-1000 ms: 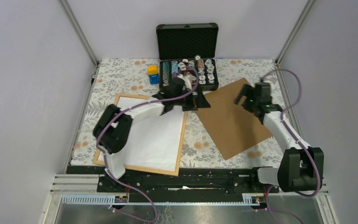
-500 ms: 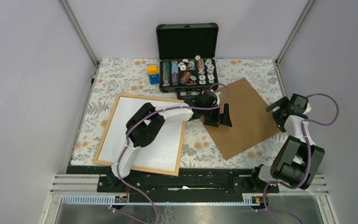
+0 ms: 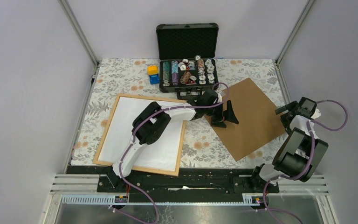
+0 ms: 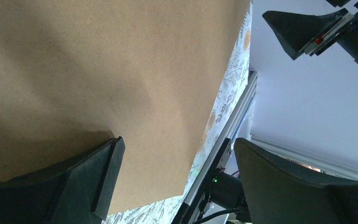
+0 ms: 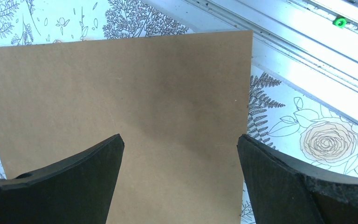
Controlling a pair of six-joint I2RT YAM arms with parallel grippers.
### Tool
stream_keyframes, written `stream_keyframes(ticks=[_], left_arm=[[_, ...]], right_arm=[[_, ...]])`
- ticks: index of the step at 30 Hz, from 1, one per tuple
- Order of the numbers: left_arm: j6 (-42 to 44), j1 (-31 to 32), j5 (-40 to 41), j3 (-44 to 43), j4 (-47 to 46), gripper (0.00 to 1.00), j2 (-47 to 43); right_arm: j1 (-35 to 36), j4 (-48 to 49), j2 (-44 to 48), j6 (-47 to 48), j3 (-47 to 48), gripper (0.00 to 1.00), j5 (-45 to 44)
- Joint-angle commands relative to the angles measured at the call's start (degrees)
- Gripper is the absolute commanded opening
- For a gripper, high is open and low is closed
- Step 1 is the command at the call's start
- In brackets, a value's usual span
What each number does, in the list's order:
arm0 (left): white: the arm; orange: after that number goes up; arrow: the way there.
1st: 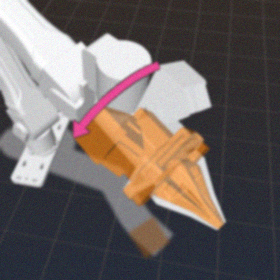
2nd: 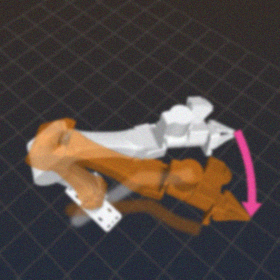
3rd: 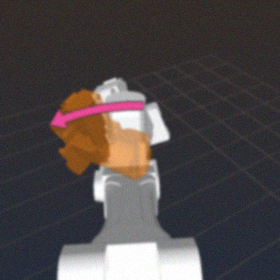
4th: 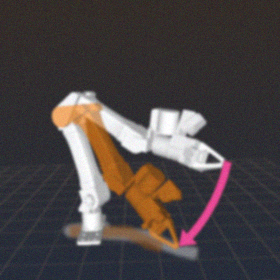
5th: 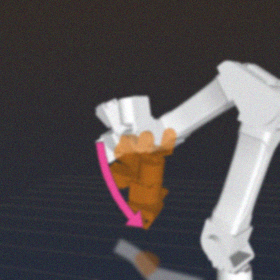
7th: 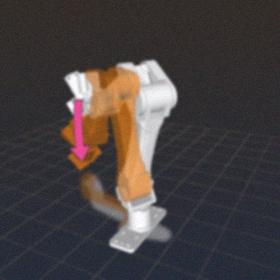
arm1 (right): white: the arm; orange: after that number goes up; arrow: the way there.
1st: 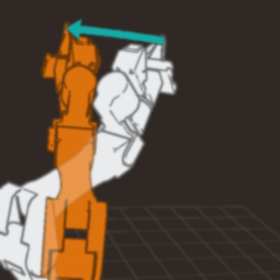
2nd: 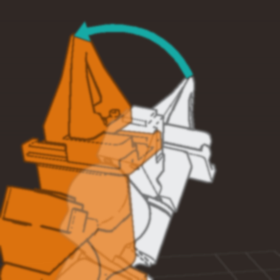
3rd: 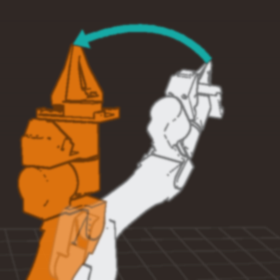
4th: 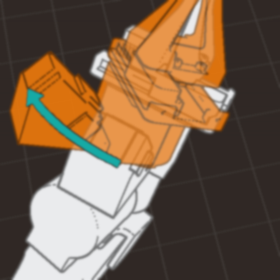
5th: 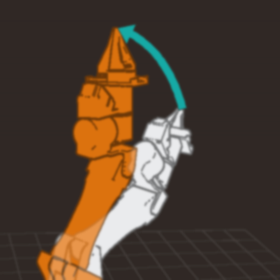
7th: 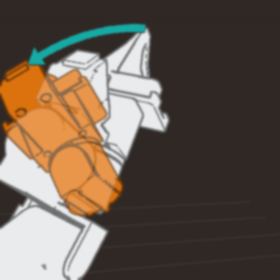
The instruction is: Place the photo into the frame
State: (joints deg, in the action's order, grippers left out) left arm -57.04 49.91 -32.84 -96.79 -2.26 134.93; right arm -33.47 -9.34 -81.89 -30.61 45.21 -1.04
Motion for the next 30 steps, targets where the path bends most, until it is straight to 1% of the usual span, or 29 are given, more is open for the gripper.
stream_keyframes(ticks=[1,5,8,11,13,17,19,21,23,26,30], left_arm=[[2.04,2.08,-0.34,1.55,6.88,0.99,4.85],[2.91,3.67,-0.96,2.32,6.91,0.99,4.39],[3.56,5.08,-1.78,4.49,5.66,0.99,3.25],[4.64,5.8,-1.99,6.36,4.47,0.99,0.33],[6.28,5.75,-2.57,6.1,4.65,0.99,-1.65],[11.34,4.94,-1.65,-0.17,12.0,0.99,-4.33],[13.44,3.92,-1.19,-3.89,14.38,0.99,-5.38],[14.61,2.46,-0.94,-5.56,15.52,0.99,-6.12],[15.45,0.6,0.57,-5.69,16.3,0.99,-6.81],[16.1,-1.39,1.1,-4.03,16.13,0.99,-7.14],[16.6,-3.54,1.89,-2.21,15.31,0.99,-5.96]], right_arm=[[-0.11,4.1,-0.52,0.05,0.38,1.0,1.63],[-0.16,6.0,-0.13,-1.42,-2.35,1.0,9.42],[-0.05,6.43,1.04,-2.1,-3.78,1.0,14.25],[0.39,3.24,1.93,-2.6,-3.89,1.0,18.47],[1.68,0.87,3.36,-2.4,-4.17,1.0,18.84],[6.3,-6.42,8.62,-1.53,-4.77,1.0,14.21],[7.95,-7.9,12.36,-2.6,-6.81,1.0,15.98],[9.32,-9.93,15.54,-4.53,-8.85,1.0,17.14],[10.09,-11.85,18.06,-7.28,-10.98,1.0,18.2],[11.69,-19.05,20.55,-7.02,-11.53,1.0,19.08],[14.69,-25.83,27.37,-8.06,-14.18,1.0,19.66]])
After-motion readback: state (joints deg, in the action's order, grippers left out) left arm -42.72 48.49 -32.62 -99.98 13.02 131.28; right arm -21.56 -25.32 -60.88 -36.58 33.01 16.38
